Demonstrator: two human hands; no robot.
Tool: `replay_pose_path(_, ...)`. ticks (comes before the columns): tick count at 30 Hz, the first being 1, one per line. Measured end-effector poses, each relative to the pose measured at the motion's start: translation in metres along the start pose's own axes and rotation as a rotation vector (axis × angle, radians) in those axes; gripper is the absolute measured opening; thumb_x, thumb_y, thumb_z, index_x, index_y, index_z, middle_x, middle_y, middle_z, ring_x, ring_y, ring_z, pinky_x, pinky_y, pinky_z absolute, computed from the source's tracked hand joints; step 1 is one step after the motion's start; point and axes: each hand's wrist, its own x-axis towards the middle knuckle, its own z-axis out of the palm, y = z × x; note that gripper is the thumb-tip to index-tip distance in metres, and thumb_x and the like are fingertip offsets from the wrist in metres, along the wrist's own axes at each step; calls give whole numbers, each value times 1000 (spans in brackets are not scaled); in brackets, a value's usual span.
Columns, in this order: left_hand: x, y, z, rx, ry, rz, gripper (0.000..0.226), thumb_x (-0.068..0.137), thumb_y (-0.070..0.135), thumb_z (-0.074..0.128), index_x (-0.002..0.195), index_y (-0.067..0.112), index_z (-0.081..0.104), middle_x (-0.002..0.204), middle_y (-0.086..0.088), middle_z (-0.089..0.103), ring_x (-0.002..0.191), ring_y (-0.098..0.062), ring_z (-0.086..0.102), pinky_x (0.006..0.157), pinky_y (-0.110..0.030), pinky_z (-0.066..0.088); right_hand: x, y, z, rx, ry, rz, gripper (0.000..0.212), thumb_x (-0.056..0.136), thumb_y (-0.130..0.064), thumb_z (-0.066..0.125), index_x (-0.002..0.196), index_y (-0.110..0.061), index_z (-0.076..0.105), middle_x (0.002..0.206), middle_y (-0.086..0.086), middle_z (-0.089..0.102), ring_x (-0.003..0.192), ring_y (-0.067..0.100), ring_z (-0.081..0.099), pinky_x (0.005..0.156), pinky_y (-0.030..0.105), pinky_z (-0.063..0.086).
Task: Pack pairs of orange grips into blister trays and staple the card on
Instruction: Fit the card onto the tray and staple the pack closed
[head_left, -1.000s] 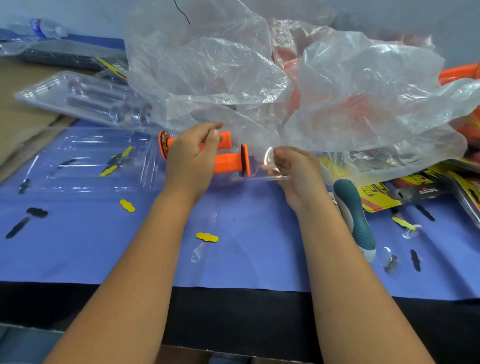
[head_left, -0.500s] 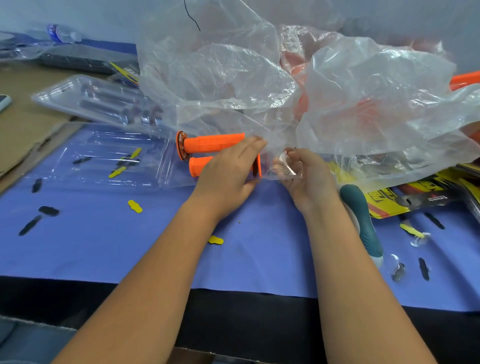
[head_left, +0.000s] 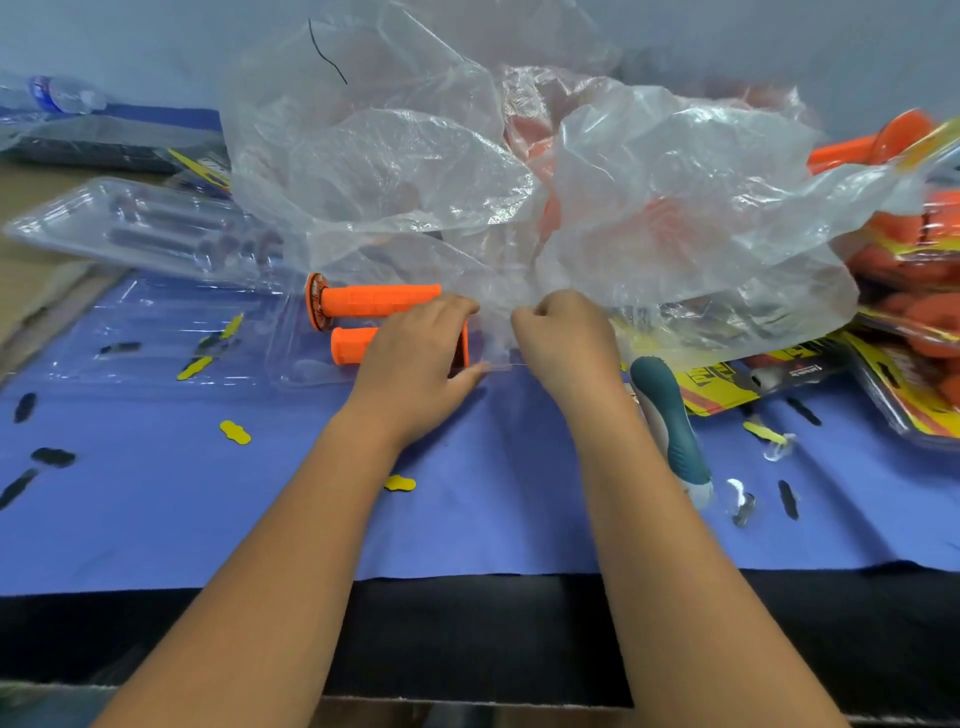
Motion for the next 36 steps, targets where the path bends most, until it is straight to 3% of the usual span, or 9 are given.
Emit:
replay_pose_path(5,6,15,-6,147,-131,-30,58,81,34,63,135,19,51,138,-7,47,127,-29,42,101,-39,35,-20,-3,-50,-200,289,-200,40,87,-23,48,55,-12,28,53,4,26,48,18,23,47,33,11)
replay_pose_path(8,9,40,-15,58,-97,-6,66,76,43,48,138,19,49,142,-12,44,133,-32,36,109,-43,29,-25,29,-95,-329,359,-83,37,84,-23,48,55,-9,30,53,6,28,49,23,24,47,32,13)
replay_pose_path(14,20,119,-12,-241,76,318,35,85,26,47,109,12,68,109,-3,67,108,-29,56,93,-43,43,-26,109,-137,-577,-14,0,14,77,-14,55,89,-13,63,95,9,63,96,35,55,68,35,41)
replay_pose_path(18,19,165,15,-284,-189,465,47,93,11,46,140,16,48,119,-3,63,115,-20,47,101,-37,34,-32,134,-126,-516,-209,-161,41,86,-27,54,127,-27,56,130,-3,58,126,20,44,108,37,26)
replay_pose_path(23,35,180,41,63,-353,287,52,93,34,43,144,23,34,140,-1,47,128,-23,38,106,-38,25,-39,147,-123,-414,-17,-351,23,81,-13,56,94,-23,72,97,-6,69,100,22,58,84,38,35)
replay_pose_path(27,55,163,40,213,-428,160,62,83,29,54,141,18,33,151,-1,33,140,-21,27,106,-42,26,-43,154,-129,-314,41,-392,22,87,-8,68,105,-16,77,104,1,72,106,27,62,91,47,46)
replay_pose_path(30,67,146,36,249,-437,64,75,86,25,57,150,20,19,157,-2,23,141,-24,25,109,-46,27,-45,153,-131,-228,137,-340,21,86,-5,67,103,-13,78,114,2,72,111,18,62,96,31,47)
replay_pose_path(32,70,139,33,239,-380,26,73,84,24,60,148,22,25,151,-3,33,137,-27,30,106,-43,29,-43,151,-135,-208,135,-340,20,86,-3,67,100,-11,78,105,1,74,100,13,63,87,19,45)
replay_pose_path(36,57,139,30,65,-18,153,47,81,21,61,128,23,58,131,0,57,120,-26,48,92,-37,32,-39,145,-142,-176,146,-304,14,85,-4,72,94,-11,79,87,1,73,82,19,65,76,29,51)
